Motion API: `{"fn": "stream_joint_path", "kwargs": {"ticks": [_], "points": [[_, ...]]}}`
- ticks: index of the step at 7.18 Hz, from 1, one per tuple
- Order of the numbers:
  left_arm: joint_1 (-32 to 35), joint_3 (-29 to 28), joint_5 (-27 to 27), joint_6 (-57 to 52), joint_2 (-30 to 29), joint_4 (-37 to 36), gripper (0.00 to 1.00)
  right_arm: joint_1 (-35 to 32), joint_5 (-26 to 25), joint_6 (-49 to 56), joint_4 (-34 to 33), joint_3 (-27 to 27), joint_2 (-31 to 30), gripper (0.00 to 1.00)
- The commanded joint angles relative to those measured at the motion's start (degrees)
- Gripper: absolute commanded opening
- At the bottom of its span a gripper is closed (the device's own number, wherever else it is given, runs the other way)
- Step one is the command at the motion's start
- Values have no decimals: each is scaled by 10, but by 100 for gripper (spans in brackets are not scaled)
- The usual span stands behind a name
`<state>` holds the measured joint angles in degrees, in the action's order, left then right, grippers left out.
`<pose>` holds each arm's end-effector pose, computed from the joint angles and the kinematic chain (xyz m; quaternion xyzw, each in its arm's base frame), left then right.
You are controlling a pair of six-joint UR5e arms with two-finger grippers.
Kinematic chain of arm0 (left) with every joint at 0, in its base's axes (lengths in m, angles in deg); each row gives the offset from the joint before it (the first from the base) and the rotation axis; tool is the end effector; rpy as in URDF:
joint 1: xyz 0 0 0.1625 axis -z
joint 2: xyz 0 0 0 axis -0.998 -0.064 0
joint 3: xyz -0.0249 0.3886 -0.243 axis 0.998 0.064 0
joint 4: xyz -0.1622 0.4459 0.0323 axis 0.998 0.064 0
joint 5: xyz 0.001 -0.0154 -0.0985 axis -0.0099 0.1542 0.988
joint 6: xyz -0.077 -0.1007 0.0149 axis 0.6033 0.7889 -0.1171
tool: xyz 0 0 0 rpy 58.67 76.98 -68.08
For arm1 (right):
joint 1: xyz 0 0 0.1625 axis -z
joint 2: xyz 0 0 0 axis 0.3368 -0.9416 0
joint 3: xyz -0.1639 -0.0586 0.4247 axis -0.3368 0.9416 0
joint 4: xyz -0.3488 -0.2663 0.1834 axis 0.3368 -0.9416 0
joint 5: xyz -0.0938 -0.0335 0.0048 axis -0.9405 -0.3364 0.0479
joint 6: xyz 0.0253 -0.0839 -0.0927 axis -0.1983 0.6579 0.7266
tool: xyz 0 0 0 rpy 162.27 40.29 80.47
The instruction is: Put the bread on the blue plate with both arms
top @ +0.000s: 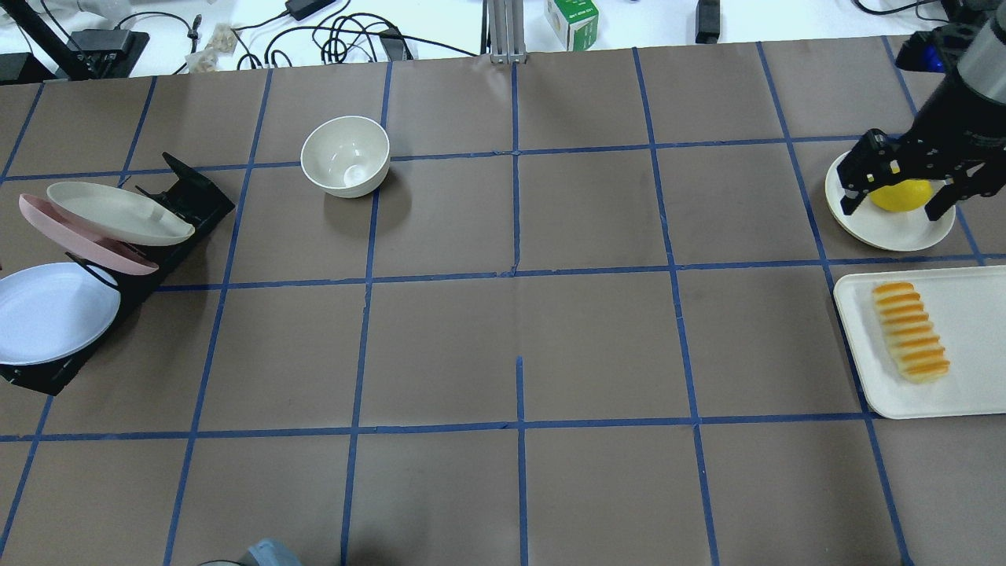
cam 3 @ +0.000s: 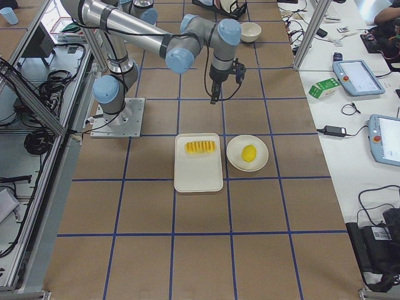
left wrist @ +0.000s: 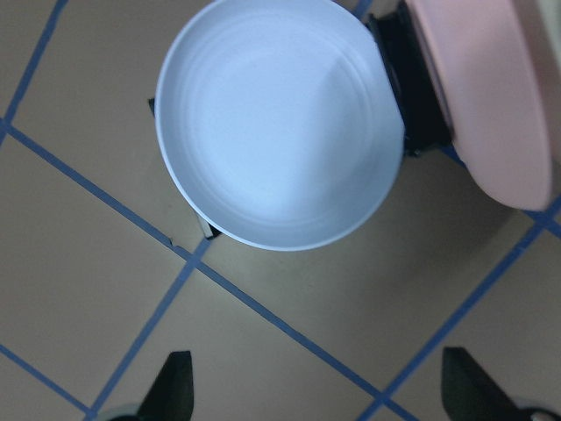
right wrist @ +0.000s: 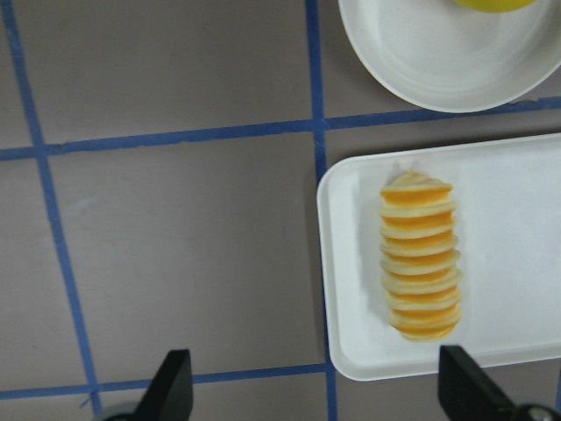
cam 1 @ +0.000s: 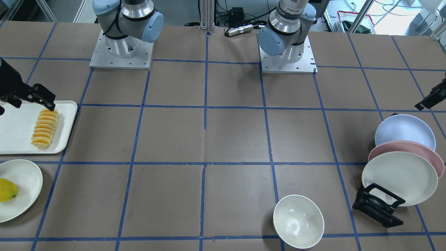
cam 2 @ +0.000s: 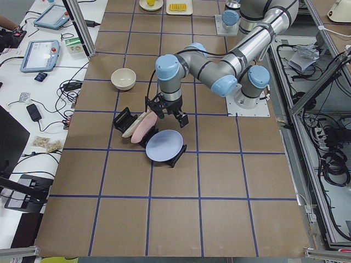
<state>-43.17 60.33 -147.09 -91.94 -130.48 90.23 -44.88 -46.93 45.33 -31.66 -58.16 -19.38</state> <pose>0.3614 -0.4978 0.3692 -0.3363 0.9391 0.0477 0.0522 -0.1248 -0.5539 0.3675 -0.0325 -0.9983 -0.0475 0.0136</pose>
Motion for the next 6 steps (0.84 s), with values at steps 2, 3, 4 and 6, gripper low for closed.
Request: {"fn": "stream_joint_path", "kwargs": {"ticks": [2, 3, 4, 6], "points": [[-26, 16, -26, -10, -66, -54, 100, 87, -11, 95, -199, -143, 14, 100], [-27, 17, -59, -32, -87, -128, 100, 88, -14, 93, -258, -170, 36, 100], [-27, 18, -65, -44, -106, -158, 100, 90, -25, 92, -271, -172, 65, 100], [-27, 18, -66, -42, -123, -157, 93, 90, -33, 87, -294, -172, 98, 100]]}}
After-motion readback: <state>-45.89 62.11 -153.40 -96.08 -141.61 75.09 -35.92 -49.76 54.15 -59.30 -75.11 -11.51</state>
